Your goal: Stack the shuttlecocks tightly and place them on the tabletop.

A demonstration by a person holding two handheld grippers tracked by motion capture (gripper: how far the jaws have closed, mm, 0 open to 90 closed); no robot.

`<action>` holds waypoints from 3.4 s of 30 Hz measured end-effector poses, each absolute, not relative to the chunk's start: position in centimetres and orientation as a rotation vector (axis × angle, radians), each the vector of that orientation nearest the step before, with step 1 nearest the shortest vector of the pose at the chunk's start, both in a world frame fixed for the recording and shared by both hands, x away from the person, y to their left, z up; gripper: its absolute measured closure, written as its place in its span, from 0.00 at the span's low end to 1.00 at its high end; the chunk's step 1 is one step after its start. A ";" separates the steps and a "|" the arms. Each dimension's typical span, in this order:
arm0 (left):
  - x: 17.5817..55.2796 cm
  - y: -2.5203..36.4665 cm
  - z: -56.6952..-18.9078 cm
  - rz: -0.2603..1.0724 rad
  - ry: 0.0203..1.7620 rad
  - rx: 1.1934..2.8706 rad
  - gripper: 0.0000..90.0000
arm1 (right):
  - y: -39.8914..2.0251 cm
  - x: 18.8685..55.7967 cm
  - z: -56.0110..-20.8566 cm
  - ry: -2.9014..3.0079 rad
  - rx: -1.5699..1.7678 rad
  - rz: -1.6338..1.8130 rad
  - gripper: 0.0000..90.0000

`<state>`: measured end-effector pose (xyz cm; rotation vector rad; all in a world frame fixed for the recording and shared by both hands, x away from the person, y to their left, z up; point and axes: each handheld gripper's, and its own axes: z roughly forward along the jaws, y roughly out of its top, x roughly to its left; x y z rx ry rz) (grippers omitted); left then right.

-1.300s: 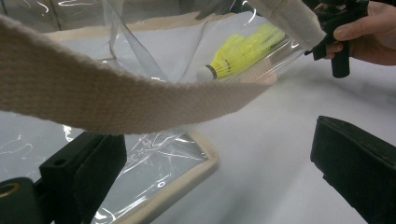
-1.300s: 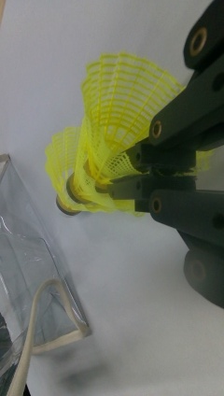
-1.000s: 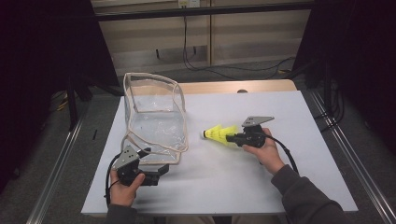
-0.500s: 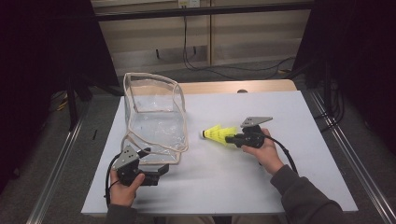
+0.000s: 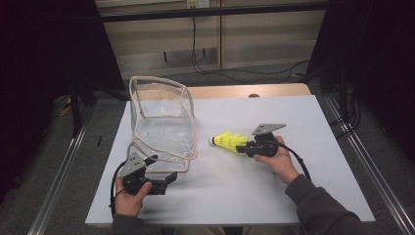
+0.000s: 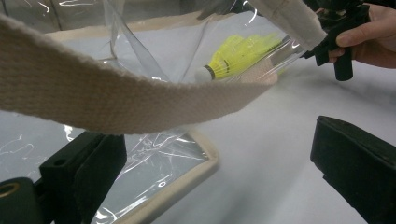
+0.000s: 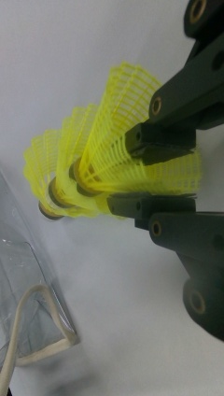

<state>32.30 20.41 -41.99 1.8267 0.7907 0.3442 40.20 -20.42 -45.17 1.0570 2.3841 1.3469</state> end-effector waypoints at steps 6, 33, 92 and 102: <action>32.3 20.4 -42.0 0.341 0.790 1.828 0.04 | -20.7 40.0 -45.0 2.378 1.069 1.339 0.76; 32.3 20.3 -42.0 0.342 0.790 1.831 0.04 | -21.3 38.3 -44.5 2.386 1.030 1.331 0.88; 32.3 20.4 -41.9 0.341 0.787 1.826 0.04 | -17.6 39.2 -45.6 2.303 1.161 1.291 0.51; 32.3 20.4 -41.9 0.341 0.783 1.826 0.04 | -16.9 39.3 -45.6 2.283 1.188 1.273 0.41</action>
